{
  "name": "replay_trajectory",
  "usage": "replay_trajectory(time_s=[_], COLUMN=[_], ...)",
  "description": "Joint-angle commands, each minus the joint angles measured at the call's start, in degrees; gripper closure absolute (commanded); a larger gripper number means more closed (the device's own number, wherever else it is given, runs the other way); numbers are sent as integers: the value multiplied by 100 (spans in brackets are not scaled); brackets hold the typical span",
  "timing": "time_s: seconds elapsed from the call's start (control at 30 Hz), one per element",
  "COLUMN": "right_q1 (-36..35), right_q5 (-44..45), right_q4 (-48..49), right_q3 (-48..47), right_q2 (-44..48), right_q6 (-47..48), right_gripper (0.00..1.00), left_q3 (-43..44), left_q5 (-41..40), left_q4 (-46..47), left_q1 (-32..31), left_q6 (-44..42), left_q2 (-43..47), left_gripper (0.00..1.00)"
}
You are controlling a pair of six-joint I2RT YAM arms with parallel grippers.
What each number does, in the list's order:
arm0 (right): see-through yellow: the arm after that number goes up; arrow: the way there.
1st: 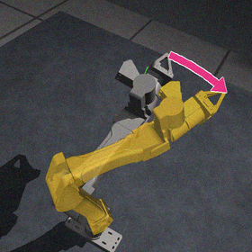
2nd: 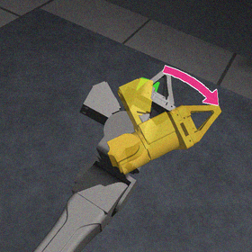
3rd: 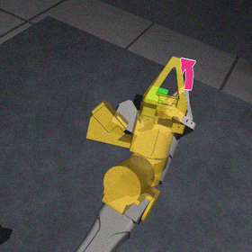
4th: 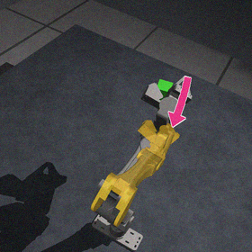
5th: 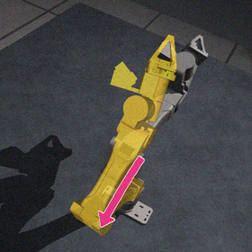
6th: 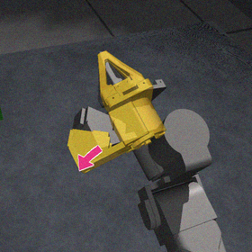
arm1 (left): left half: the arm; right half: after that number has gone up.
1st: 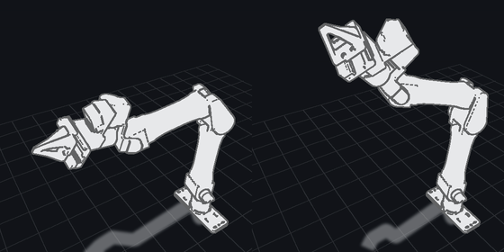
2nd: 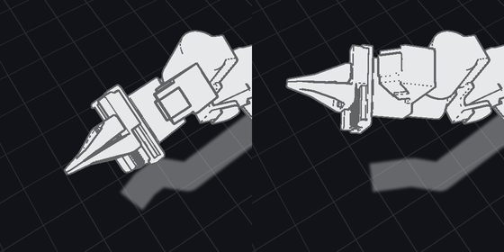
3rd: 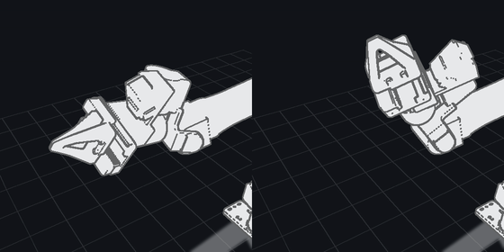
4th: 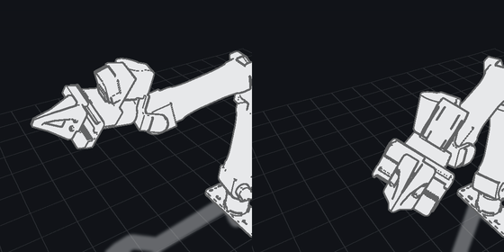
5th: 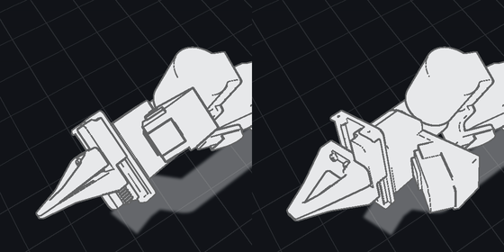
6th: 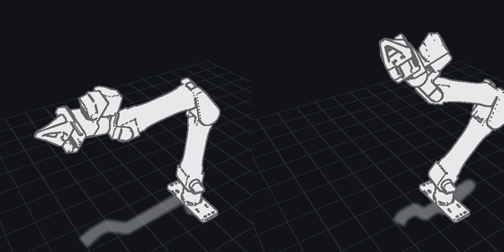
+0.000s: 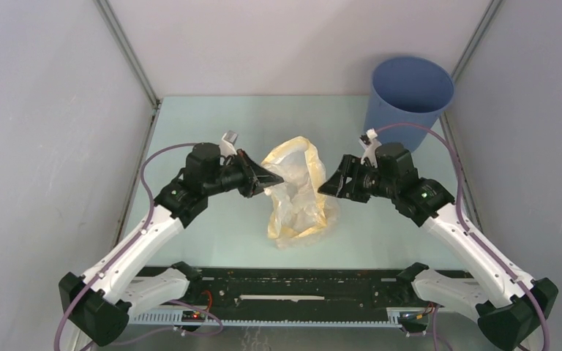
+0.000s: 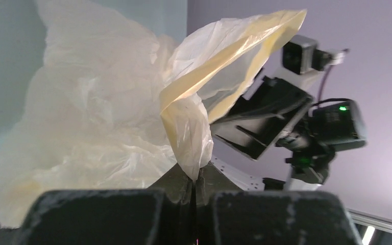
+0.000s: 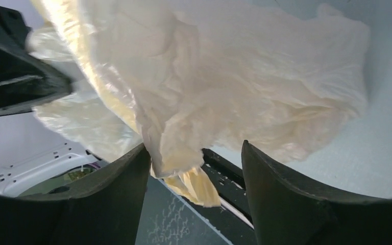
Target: Put the trash bags into the trash bin
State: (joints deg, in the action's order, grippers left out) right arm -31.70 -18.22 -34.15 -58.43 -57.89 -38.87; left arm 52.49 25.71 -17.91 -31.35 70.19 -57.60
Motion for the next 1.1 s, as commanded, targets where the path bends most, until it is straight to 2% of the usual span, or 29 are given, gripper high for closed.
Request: replay_trajectory(time_s=[0.0,0.13,0.37,0.5,0.67,0.77,0.87,1.07], right_q1=[-48,-297,-539,-495,-265,180,396,179], right_q5=[-99,-496,-533,-608,-198,-639,-950,-1107], right_q4=[422,926,1571,2387,2347,2661,3161,4661], right_q3=[524,1069,1903,2268,2394,2743,3039,3310], right_q2=[413,1084,1736,1545,1301,1482,1501,1050], right_q6=[198,325,-23,-341,-436,-664,-919,-1612], right_gripper=[25,19,17,17,17,16,16,19], left_q3=[-143,-310,-432,-432,-424,-444,-446,-443], left_q5=[-109,-225,-111,21,175,212,256,297], left_q4=[521,666,958,1037,1118,1121,1114,1156], left_q1=[15,32,158,198,248,269,310,414], left_q6=[600,892,1206,1361,1444,1469,1480,1505], left_q2=[314,411,429,425,413,440,475,472], left_gripper=[100,100,100,100,100,100,100,100])
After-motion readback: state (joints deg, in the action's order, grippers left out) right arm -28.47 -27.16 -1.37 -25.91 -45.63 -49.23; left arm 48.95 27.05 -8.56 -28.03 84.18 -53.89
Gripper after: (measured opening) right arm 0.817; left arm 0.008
